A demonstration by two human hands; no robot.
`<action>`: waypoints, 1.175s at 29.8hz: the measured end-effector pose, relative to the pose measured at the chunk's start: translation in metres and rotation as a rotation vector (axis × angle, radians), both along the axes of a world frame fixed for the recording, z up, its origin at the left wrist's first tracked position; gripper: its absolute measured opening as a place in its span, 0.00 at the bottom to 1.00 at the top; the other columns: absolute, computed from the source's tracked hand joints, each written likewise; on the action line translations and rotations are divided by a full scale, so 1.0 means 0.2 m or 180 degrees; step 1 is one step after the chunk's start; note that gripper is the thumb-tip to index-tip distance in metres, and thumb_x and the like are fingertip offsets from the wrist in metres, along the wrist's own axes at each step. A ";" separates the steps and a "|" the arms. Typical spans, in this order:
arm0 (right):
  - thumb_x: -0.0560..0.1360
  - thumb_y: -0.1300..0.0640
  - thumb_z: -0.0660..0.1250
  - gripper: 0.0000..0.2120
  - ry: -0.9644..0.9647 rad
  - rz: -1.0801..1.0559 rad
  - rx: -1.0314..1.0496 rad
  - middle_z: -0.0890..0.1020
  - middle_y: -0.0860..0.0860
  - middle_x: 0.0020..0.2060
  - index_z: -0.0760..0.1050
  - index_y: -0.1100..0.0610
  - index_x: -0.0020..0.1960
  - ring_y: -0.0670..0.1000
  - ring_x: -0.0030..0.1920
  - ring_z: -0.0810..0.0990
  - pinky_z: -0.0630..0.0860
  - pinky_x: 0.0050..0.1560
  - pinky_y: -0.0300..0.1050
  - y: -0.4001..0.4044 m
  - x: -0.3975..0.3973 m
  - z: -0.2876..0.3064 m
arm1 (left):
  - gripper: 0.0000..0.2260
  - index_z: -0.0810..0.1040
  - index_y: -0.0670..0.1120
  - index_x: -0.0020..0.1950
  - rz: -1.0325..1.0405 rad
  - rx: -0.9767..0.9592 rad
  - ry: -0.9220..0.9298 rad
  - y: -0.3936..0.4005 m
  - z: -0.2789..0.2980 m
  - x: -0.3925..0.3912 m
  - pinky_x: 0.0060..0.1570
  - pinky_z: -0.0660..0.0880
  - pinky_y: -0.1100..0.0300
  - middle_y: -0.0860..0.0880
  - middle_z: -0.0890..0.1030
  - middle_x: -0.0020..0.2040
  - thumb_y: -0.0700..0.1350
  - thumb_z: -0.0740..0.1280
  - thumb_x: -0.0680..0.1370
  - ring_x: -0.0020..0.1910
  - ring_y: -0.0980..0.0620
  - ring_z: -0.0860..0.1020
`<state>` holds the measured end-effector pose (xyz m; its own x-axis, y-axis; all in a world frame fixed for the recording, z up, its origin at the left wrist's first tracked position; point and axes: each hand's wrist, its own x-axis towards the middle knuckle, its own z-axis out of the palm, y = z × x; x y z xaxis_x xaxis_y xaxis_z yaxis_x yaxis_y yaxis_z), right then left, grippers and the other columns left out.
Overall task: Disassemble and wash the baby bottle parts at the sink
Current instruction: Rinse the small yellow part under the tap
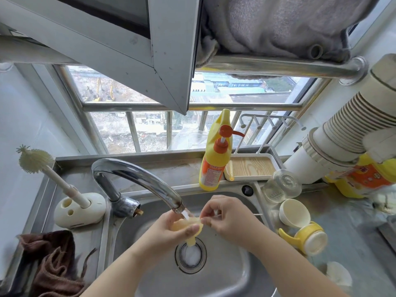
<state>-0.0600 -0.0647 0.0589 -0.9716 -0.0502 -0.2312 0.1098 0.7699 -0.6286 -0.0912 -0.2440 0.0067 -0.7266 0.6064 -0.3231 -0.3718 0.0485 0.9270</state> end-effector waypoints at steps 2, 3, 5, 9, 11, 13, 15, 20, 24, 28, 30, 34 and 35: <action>0.73 0.52 0.69 0.03 0.0043 0.0107 0.0200 0.74 0.41 0.37 0.78 0.48 0.41 0.40 0.36 0.71 0.69 0.39 0.36 -0.02 0.00 0.01 | 0.23 0.77 0.39 0.46 -0.0064 -0.0155 0.0285 0.00 0.00 -0.02 0.39 0.71 0.68 0.53 0.80 0.37 0.56 0.73 0.62 0.39 0.57 0.78; 0.74 0.52 0.68 0.03 0.0030 0.0138 0.0278 0.73 0.41 0.37 0.79 0.48 0.42 0.39 0.36 0.70 0.67 0.38 0.36 -0.02 0.00 0.00 | 0.22 0.77 0.40 0.45 -0.0061 -0.0236 0.0384 -0.01 0.01 -0.02 0.40 0.71 0.68 0.52 0.80 0.38 0.56 0.72 0.63 0.39 0.57 0.78; 0.74 0.51 0.67 0.03 -0.0050 0.0148 0.0412 0.74 0.41 0.38 0.79 0.49 0.43 0.39 0.36 0.71 0.67 0.39 0.35 0.01 0.02 0.00 | 0.20 0.77 0.39 0.45 -0.0042 -0.0326 0.0493 -0.03 0.01 -0.03 0.41 0.72 0.67 0.50 0.80 0.39 0.54 0.72 0.66 0.39 0.56 0.77; 0.74 0.52 0.68 0.03 -0.0073 -0.0078 0.0217 0.76 0.43 0.40 0.78 0.48 0.41 0.42 0.40 0.74 0.73 0.44 0.41 0.03 0.03 0.00 | 0.22 0.75 0.41 0.49 0.0101 -0.0239 0.0127 -0.03 0.01 -0.02 0.42 0.72 0.61 0.47 0.79 0.40 0.53 0.72 0.63 0.40 0.52 0.76; 0.73 0.52 0.69 0.03 0.0026 -0.0064 0.0134 0.77 0.42 0.39 0.79 0.48 0.40 0.43 0.41 0.75 0.75 0.46 0.44 0.01 0.03 0.01 | 0.24 0.76 0.41 0.48 0.0092 -0.0215 0.0075 -0.01 0.02 -0.01 0.38 0.72 0.64 0.48 0.79 0.37 0.54 0.73 0.60 0.37 0.54 0.77; 0.72 0.52 0.69 0.03 0.0020 -0.0072 0.0143 0.76 0.42 0.38 0.78 0.48 0.39 0.43 0.41 0.75 0.75 0.46 0.45 0.02 0.03 0.01 | 0.24 0.79 0.39 0.47 0.0120 -0.0100 0.0007 0.00 0.01 -0.01 0.35 0.72 0.67 0.48 0.81 0.36 0.53 0.75 0.59 0.35 0.55 0.77; 0.72 0.52 0.70 0.04 -0.0066 -0.0142 0.0158 0.76 0.42 0.37 0.79 0.48 0.39 0.43 0.39 0.75 0.75 0.46 0.46 0.05 0.03 0.01 | 0.21 0.82 0.39 0.44 0.0204 0.0028 -0.0101 -0.02 0.01 -0.01 0.35 0.72 0.67 0.46 0.82 0.38 0.52 0.76 0.58 0.36 0.54 0.78; 0.73 0.52 0.69 0.02 0.0136 -0.0024 0.0148 0.75 0.41 0.37 0.79 0.49 0.41 0.41 0.39 0.73 0.73 0.44 0.40 0.00 0.03 0.02 | 0.17 0.81 0.40 0.43 0.0044 -0.0085 0.0000 0.00 0.03 -0.02 0.35 0.71 0.67 0.48 0.79 0.36 0.49 0.74 0.59 0.34 0.56 0.75; 0.74 0.52 0.68 0.02 0.0126 0.0063 0.0298 0.74 0.41 0.38 0.79 0.48 0.43 0.41 0.40 0.73 0.73 0.45 0.40 0.00 0.02 0.03 | 0.11 0.78 0.43 0.40 0.0004 -0.0279 0.0263 0.01 0.04 -0.02 0.37 0.69 0.65 0.48 0.78 0.35 0.48 0.73 0.64 0.36 0.54 0.74; 0.74 0.51 0.68 0.02 0.0063 -0.0061 0.0335 0.75 0.42 0.38 0.79 0.48 0.42 0.42 0.42 0.74 0.73 0.45 0.40 0.05 0.03 0.03 | 0.13 0.78 0.37 0.45 0.0066 -0.0237 0.0156 0.00 0.05 -0.03 0.36 0.71 0.66 0.48 0.78 0.34 0.43 0.72 0.65 0.34 0.54 0.76; 0.73 0.52 0.68 0.02 0.0132 -0.0001 0.0280 0.76 0.42 0.39 0.79 0.48 0.42 0.42 0.42 0.74 0.73 0.46 0.40 0.02 0.02 0.04 | 0.10 0.79 0.41 0.42 0.0041 -0.0215 0.0153 0.01 0.07 -0.02 0.33 0.71 0.68 0.50 0.79 0.32 0.43 0.73 0.64 0.31 0.57 0.76; 0.73 0.52 0.68 0.03 0.0044 -0.0036 0.0252 0.75 0.41 0.37 0.79 0.47 0.41 0.42 0.41 0.74 0.73 0.46 0.42 0.05 0.01 0.03 | 0.12 0.81 0.40 0.44 0.0148 -0.0081 0.0016 0.00 0.08 -0.02 0.32 0.72 0.68 0.51 0.81 0.33 0.44 0.74 0.63 0.32 0.57 0.77; 0.73 0.52 0.68 0.03 0.0012 -0.0054 0.0257 0.74 0.41 0.36 0.79 0.47 0.41 0.42 0.41 0.74 0.73 0.46 0.42 0.06 0.02 0.03 | 0.14 0.80 0.40 0.47 0.0172 -0.0054 -0.0050 -0.01 0.08 -0.02 0.33 0.72 0.68 0.50 0.82 0.35 0.43 0.73 0.64 0.33 0.57 0.78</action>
<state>-0.0567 -0.0526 0.0653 -0.9730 -0.0151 -0.2301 0.1210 0.8161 -0.5651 -0.0945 -0.2455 0.0234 -0.7528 0.5609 -0.3446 -0.3888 0.0435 0.9203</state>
